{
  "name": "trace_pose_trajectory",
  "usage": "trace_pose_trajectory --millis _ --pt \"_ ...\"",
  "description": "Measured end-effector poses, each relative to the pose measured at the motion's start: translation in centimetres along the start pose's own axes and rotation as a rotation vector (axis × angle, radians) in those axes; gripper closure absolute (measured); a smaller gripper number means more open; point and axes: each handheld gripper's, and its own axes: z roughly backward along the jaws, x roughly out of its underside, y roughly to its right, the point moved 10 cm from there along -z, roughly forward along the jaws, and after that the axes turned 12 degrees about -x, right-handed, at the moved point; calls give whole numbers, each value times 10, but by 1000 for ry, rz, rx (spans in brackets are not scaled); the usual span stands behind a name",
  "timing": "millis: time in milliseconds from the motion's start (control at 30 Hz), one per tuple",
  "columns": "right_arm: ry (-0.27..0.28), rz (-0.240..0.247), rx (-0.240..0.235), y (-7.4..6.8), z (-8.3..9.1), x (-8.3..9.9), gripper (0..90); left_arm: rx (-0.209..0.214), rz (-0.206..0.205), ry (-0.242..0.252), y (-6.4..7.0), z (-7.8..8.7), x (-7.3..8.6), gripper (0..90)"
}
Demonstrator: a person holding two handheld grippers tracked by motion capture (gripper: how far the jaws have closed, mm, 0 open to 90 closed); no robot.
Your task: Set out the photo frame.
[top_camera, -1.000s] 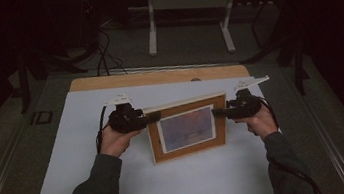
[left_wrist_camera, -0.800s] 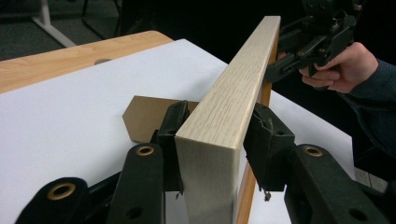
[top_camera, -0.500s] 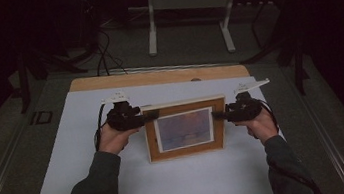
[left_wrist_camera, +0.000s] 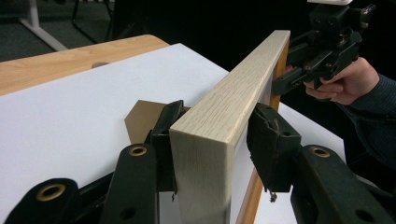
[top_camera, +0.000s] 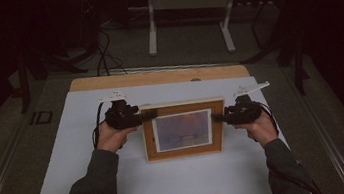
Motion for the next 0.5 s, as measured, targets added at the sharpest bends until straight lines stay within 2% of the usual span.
trace_pose_trajectory --millis 500 --pt "-2 6 -12 -5 -4 0 607 -6 8 0 -5 5 0 557"
